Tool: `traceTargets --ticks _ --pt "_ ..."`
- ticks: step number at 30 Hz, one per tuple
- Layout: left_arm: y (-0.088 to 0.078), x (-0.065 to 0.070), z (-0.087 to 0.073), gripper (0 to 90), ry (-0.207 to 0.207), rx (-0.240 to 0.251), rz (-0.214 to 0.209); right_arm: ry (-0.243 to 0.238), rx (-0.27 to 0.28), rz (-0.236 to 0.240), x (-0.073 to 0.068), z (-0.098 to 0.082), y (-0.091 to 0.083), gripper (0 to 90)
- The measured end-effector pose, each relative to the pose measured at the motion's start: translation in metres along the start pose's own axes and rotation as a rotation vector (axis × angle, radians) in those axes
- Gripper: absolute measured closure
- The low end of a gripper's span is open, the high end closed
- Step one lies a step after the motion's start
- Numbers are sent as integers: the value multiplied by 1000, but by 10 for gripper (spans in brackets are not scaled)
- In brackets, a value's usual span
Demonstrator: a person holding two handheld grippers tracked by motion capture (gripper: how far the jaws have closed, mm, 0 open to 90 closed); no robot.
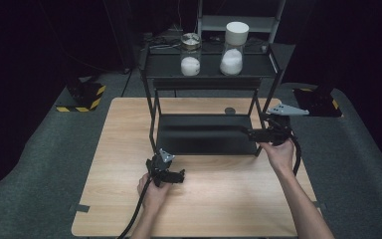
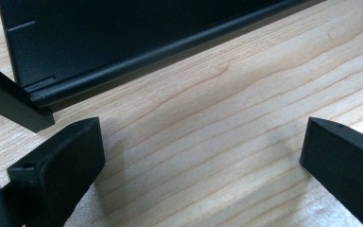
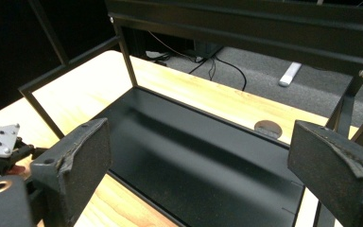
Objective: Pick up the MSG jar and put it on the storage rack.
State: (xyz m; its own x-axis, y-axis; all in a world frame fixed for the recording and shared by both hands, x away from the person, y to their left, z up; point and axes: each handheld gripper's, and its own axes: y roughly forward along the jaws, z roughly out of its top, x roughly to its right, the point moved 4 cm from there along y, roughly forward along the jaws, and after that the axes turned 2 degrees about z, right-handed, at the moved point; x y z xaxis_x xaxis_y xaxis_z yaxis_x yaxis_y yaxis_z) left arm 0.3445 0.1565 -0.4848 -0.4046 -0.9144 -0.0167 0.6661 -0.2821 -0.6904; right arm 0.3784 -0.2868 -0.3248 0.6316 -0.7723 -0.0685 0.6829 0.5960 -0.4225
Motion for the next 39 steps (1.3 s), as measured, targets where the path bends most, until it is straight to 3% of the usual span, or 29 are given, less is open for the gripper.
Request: traceTargets --ticks 39 --pt "0 0 0 6 1 0 0 51 -89 -17 -1 -69 31 65"
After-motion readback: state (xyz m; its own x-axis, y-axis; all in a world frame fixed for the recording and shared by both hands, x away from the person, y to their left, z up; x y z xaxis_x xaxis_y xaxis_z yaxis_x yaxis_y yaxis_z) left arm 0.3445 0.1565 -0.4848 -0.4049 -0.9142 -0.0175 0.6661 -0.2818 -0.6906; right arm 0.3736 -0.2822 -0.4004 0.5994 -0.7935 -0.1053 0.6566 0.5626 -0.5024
